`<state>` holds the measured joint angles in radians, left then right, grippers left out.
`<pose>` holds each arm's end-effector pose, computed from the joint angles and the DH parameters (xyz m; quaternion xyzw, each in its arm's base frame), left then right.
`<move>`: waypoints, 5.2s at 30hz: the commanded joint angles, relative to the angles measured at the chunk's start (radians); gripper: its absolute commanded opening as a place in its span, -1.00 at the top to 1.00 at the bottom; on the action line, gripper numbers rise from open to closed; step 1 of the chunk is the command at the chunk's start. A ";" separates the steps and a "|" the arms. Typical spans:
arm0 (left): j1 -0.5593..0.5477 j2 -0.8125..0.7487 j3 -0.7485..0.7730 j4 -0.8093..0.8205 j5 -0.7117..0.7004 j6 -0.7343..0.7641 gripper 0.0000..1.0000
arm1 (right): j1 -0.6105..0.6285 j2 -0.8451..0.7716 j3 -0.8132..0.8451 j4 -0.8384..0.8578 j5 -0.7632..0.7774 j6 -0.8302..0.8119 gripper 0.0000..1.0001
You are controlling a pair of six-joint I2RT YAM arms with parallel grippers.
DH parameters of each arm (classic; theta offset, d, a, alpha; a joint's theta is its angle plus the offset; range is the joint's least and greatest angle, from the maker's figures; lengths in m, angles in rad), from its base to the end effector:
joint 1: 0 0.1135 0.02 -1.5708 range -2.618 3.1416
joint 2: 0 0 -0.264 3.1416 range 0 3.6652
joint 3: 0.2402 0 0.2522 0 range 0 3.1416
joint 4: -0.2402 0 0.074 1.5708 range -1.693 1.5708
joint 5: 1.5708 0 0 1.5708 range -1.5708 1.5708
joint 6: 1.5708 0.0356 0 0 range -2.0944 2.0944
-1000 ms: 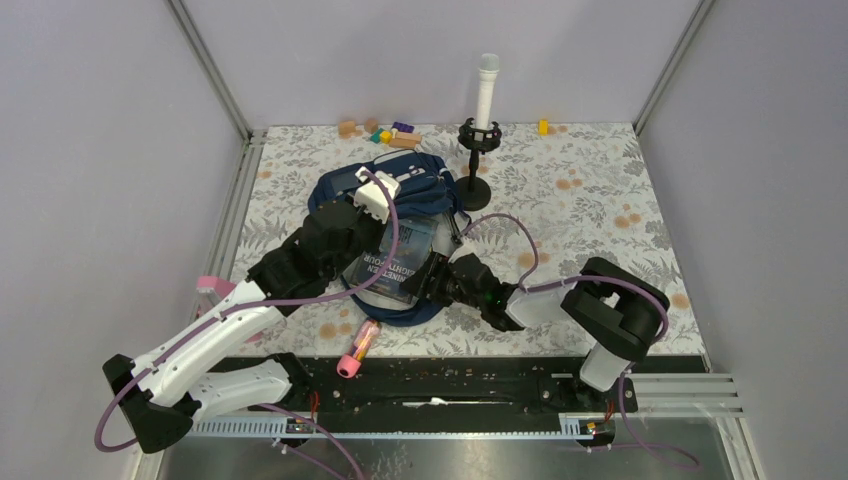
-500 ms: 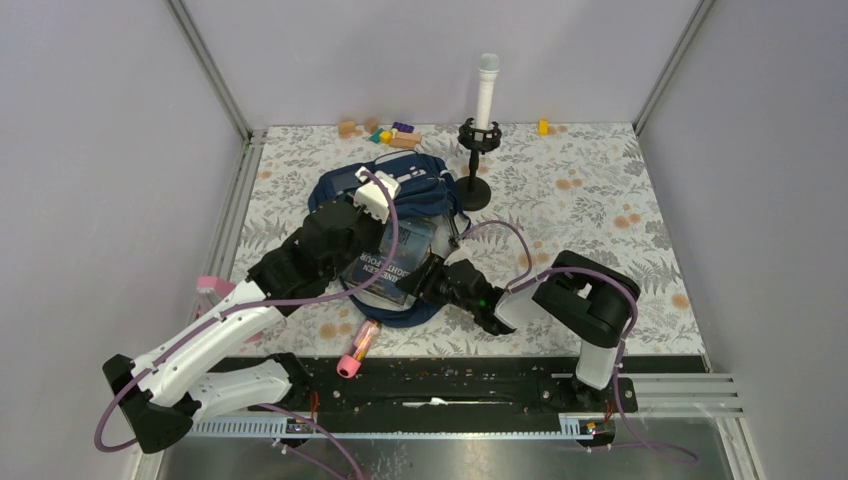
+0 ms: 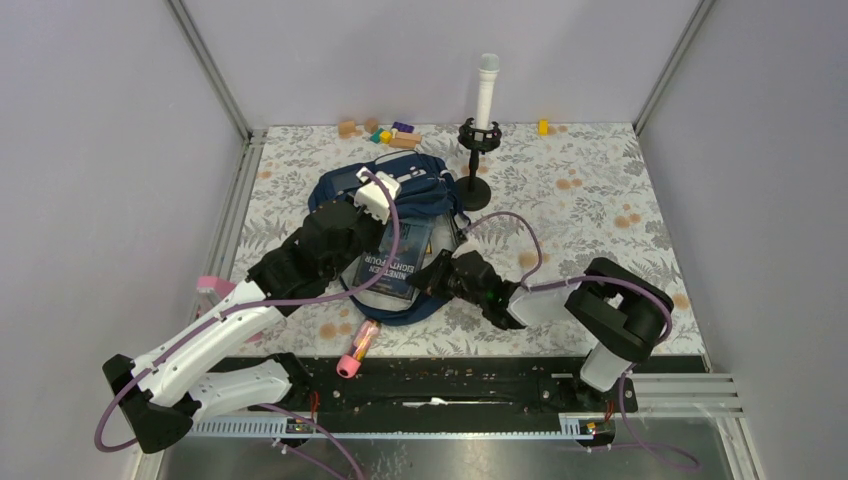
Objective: Pack the student bag
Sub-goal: Place the book in the student bag, then zip the student bag at the center of the board.
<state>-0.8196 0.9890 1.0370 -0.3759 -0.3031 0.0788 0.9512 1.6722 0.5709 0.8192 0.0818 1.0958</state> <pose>0.1572 -0.1528 0.3710 0.2698 0.7621 -0.0939 0.5809 0.1860 0.2557 0.1544 0.0822 0.7950 0.4955 0.3402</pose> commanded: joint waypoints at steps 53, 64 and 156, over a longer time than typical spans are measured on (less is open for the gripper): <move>-0.007 -0.027 0.016 0.158 -0.016 0.027 1.00 | 0.049 -0.071 0.170 -0.234 -0.054 -0.388 -0.01; -0.007 -0.029 0.015 0.159 -0.019 0.031 1.00 | 0.045 0.011 0.250 -0.322 0.267 -0.555 0.06; 0.422 -0.079 -0.146 -0.159 -0.033 -0.217 -0.98 | 0.077 -0.202 -0.162 -0.064 0.155 0.226 -0.82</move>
<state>-0.4034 0.9482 0.8955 -0.5724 -0.2890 -0.1768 1.0191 1.3956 0.3565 0.6262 0.1768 1.2583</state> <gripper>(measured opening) 0.989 0.917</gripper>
